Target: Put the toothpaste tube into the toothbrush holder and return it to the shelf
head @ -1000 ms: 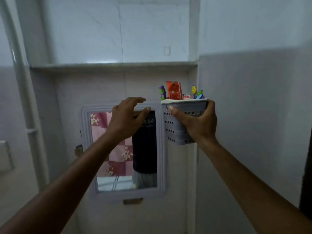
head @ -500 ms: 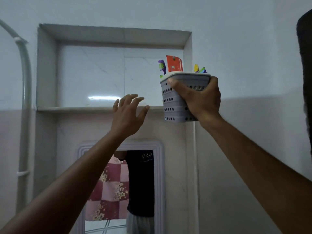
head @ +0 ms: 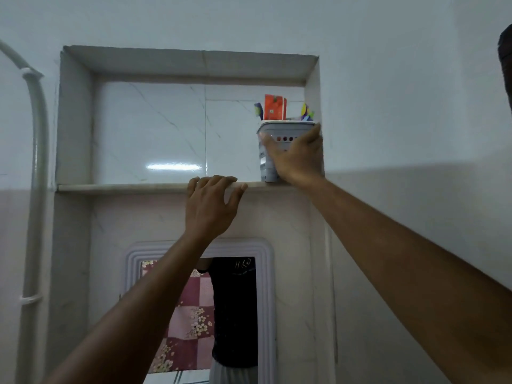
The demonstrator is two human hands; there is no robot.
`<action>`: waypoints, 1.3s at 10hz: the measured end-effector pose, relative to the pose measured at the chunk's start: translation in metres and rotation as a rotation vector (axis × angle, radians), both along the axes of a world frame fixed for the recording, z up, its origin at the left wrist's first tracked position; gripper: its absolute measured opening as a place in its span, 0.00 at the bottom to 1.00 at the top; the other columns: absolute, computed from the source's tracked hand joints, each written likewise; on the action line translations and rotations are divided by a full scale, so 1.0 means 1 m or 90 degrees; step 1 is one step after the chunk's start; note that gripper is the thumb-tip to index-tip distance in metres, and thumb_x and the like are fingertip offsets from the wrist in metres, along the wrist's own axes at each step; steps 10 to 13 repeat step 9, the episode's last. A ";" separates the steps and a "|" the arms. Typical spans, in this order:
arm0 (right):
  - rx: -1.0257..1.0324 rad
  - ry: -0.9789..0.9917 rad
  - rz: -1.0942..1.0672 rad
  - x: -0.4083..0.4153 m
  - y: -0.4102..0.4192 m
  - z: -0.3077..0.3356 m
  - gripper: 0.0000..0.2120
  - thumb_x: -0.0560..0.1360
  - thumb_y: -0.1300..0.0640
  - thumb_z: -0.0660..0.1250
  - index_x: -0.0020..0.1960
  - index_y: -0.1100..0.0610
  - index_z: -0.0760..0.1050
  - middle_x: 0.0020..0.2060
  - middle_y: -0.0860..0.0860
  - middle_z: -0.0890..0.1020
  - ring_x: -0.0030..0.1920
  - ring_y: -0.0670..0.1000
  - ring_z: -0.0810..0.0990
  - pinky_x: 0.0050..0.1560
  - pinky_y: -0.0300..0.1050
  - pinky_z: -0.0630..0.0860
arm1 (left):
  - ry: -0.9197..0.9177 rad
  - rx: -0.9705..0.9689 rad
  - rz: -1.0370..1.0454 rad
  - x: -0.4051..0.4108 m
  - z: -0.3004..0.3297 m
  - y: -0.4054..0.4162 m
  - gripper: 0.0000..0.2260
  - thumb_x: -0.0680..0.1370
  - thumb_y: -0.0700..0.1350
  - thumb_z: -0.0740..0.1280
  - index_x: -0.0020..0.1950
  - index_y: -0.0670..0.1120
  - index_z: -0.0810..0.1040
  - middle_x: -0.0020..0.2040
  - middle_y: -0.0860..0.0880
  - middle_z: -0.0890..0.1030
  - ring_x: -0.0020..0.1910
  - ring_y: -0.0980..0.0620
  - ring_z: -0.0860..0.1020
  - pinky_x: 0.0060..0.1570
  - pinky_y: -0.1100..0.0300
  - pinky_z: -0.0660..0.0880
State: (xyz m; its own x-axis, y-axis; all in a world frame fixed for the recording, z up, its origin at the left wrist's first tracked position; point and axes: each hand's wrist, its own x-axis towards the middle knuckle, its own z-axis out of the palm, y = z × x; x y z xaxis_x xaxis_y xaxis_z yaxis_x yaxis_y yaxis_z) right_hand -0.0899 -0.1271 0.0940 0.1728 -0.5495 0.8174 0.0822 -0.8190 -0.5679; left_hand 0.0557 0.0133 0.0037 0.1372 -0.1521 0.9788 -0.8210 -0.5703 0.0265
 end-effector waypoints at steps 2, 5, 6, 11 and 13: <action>-0.048 0.170 -0.085 0.027 -0.013 -0.032 0.53 0.81 0.22 0.49 0.86 0.50 0.24 0.85 0.62 0.49 0.83 0.66 0.55 0.82 0.68 0.51 | -0.013 -0.010 0.013 -0.001 0.000 -0.001 0.24 0.85 0.67 0.58 0.66 0.53 0.84 0.60 0.53 0.86 0.62 0.49 0.81 0.70 0.47 0.69; -0.169 0.054 -0.176 0.018 -0.017 -0.061 0.47 0.81 0.27 0.61 0.87 0.55 0.53 0.81 0.63 0.61 0.77 0.65 0.64 0.76 0.66 0.63 | 0.040 0.018 -0.048 -0.007 0.005 0.009 0.27 0.84 0.67 0.57 0.74 0.52 0.79 0.69 0.52 0.83 0.71 0.49 0.77 0.76 0.49 0.65; -0.229 -0.075 -0.178 0.008 -0.015 -0.069 0.33 0.79 0.33 0.66 0.72 0.58 0.72 0.70 0.58 0.72 0.68 0.61 0.72 0.65 0.63 0.74 | 0.054 -0.010 -0.105 -0.012 0.003 0.023 0.25 0.85 0.65 0.60 0.76 0.53 0.76 0.73 0.51 0.80 0.74 0.49 0.75 0.77 0.47 0.66; -0.230 -0.110 -0.067 -0.037 0.013 -0.101 0.24 0.82 0.41 0.70 0.69 0.56 0.77 0.67 0.54 0.79 0.68 0.57 0.77 0.67 0.61 0.77 | 0.037 0.008 -0.123 -0.044 -0.013 0.060 0.24 0.84 0.64 0.62 0.74 0.52 0.77 0.70 0.52 0.80 0.71 0.47 0.76 0.72 0.46 0.69; -0.230 -0.110 -0.067 -0.037 0.013 -0.101 0.24 0.82 0.41 0.70 0.69 0.56 0.77 0.67 0.54 0.79 0.68 0.57 0.77 0.67 0.61 0.77 | 0.037 0.008 -0.123 -0.044 -0.013 0.060 0.24 0.84 0.64 0.62 0.74 0.52 0.77 0.70 0.52 0.80 0.71 0.47 0.76 0.72 0.46 0.69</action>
